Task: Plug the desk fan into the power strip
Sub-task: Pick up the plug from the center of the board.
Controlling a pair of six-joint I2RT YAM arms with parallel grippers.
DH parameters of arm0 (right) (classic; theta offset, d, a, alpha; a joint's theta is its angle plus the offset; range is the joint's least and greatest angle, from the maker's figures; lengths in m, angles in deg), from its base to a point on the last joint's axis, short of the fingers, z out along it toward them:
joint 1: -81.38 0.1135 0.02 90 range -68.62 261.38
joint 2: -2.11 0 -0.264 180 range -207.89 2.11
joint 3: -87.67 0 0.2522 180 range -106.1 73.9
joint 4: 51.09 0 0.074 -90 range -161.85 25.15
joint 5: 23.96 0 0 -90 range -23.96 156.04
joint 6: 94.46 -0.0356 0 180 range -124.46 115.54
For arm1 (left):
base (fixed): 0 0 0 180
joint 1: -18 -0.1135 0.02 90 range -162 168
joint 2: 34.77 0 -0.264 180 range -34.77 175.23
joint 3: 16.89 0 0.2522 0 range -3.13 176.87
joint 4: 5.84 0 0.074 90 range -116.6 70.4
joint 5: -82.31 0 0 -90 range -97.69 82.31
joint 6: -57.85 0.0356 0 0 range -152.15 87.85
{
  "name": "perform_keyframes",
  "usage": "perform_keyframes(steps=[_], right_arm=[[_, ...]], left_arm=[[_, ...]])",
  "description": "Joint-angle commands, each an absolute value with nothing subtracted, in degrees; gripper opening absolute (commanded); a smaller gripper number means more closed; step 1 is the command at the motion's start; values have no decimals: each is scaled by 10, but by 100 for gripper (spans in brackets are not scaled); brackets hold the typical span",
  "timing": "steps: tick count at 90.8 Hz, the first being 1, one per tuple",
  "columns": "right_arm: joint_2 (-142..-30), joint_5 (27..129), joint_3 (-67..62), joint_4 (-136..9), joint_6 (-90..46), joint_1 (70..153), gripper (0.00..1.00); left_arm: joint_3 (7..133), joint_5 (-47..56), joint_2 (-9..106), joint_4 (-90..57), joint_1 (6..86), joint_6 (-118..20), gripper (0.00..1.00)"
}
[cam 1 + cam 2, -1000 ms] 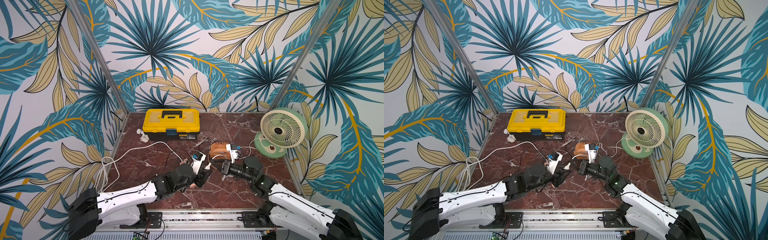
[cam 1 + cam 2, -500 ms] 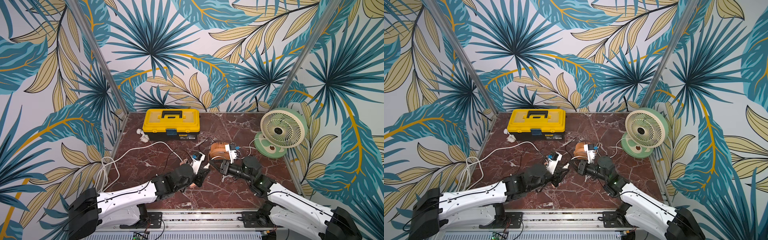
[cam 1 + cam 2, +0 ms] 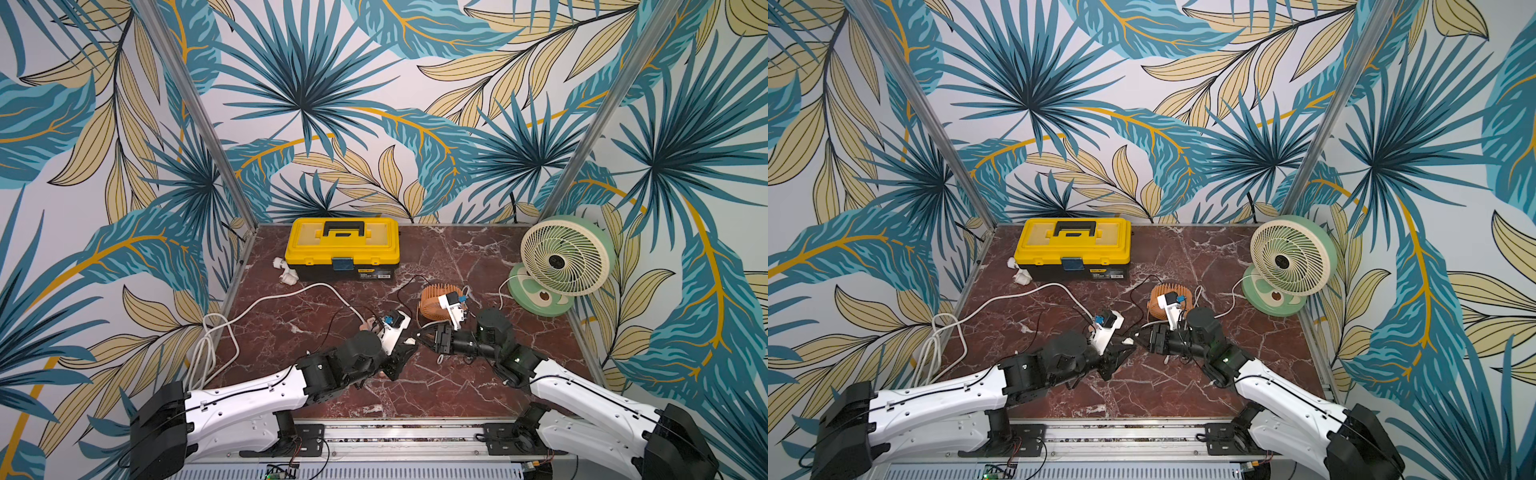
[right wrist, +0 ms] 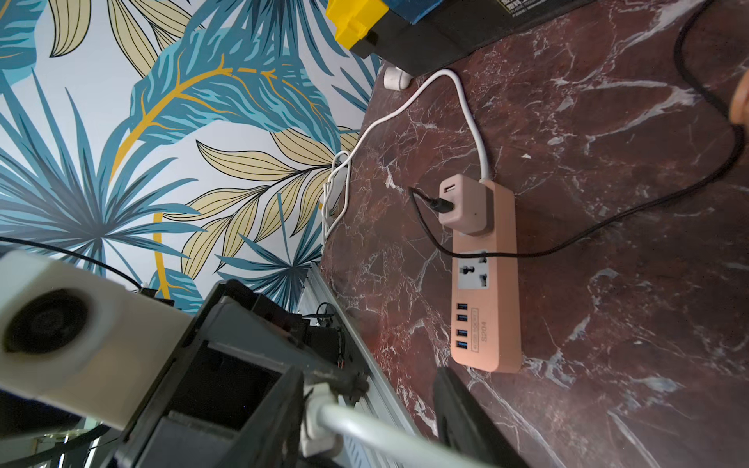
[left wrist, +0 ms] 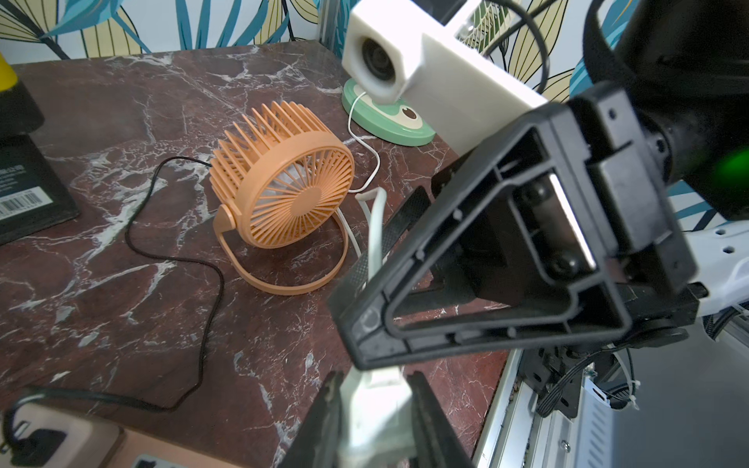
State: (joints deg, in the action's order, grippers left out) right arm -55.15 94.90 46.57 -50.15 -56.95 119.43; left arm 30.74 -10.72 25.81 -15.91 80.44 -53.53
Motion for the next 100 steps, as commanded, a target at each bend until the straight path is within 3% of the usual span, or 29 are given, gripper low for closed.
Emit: perform_keyframes(steps=[1, 9, 66, 92, 100], right_arm=[[-558, 980, 459, -503, -567, 1197, 47], [-553, 988, 461, -502, -568, 1197, 40], [-528, 1014, 440, -582, -529, 1197, 33], [-533, 1026, 439, -557, -537, 1197, 17], [-529, 1025, 443, -555, -537, 1197, 7]], left_arm=[[301, -79, 245, -145, 807, -510, 6], [304, -85, 246, -154, 807, -509, 6], [307, -84, 247, -164, 807, -499, 4], [305, -81, 243, -168, 806, -501, 4], [304, -89, 244, -167, 807, -502, 17]])
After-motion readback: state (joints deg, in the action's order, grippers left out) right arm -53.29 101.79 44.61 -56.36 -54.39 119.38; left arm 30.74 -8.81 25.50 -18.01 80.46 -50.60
